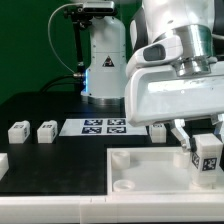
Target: Assemble one leg
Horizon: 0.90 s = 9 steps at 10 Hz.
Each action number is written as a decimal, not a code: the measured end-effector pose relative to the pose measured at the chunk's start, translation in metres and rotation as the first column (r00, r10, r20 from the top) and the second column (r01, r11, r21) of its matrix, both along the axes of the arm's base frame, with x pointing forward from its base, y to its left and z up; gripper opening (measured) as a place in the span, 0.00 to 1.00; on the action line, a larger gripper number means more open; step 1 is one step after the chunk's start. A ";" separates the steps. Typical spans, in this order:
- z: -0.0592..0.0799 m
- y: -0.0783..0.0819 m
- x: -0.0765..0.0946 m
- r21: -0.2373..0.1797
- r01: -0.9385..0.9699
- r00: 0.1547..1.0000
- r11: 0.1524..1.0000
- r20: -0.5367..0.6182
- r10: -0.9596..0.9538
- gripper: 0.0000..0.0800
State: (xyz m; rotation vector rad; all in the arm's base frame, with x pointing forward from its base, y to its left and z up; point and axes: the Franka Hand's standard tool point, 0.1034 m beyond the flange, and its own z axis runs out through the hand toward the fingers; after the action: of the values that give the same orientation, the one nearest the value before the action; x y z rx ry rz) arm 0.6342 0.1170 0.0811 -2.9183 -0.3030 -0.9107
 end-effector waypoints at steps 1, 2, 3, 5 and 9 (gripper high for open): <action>0.000 0.000 0.000 -0.001 -0.001 1.000 1.000 -0.001 0.001 0.38; 0.000 0.000 0.000 -0.001 -0.002 1.000 1.000 -0.001 0.002 0.61; 0.000 0.000 0.000 -0.002 -0.003 1.000 1.000 -0.001 0.003 0.61; 0.000 0.000 0.000 -0.003 -0.005 1.000 1.000 -0.001 0.005 0.79; -0.001 -0.002 0.000 -0.006 -0.003 1.000 1.000 -0.018 0.003 0.81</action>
Offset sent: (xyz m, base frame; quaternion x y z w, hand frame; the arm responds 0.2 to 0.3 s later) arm 0.0000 0.0000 0.0000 0.0000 0.0000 0.0000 1.0000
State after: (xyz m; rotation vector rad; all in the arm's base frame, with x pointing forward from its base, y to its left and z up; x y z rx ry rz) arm 0.6342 0.1145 0.0805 -2.9292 -0.3094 -0.8846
